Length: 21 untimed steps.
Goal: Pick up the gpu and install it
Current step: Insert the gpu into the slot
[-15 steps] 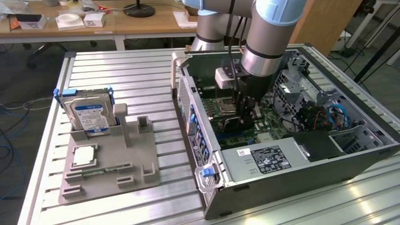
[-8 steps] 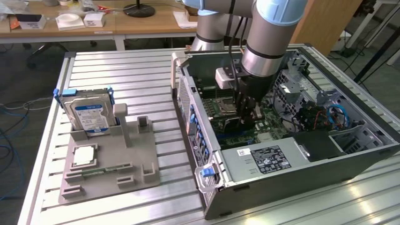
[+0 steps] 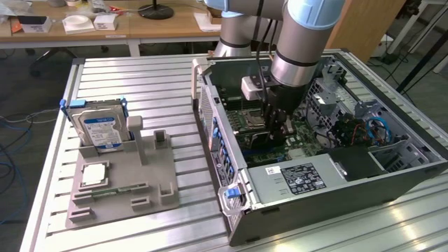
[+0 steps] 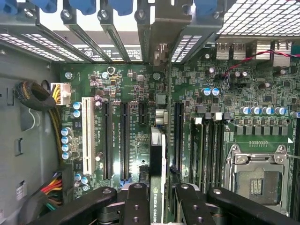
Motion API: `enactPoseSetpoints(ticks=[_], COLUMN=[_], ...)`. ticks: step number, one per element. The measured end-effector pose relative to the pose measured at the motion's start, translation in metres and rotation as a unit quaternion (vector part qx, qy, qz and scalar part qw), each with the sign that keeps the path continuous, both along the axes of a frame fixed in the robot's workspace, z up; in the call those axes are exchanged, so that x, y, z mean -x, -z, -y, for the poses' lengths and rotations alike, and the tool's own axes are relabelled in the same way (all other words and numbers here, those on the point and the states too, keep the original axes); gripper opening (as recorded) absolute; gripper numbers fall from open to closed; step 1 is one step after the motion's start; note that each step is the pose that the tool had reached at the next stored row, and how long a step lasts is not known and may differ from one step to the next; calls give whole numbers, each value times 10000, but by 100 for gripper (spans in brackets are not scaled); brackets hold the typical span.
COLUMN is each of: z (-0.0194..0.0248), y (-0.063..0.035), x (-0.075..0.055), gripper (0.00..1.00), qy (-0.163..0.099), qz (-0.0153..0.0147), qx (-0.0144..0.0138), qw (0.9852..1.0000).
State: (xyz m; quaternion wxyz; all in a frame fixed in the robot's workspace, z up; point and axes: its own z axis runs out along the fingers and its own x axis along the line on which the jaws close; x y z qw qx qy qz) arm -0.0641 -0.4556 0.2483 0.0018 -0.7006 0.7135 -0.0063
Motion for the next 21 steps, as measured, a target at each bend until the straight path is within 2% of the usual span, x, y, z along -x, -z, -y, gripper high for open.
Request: enactPoseSetpoints(ticks=[12, 15, 21], z=[1, 0, 0], y=[67, 80, 79], x=[3, 7, 19], gripper=[26, 26, 26], qy=[0, 0, 0], qz=[-1, 2, 2], qx=[4, -4, 1], qw=[10000, 10000, 10000])
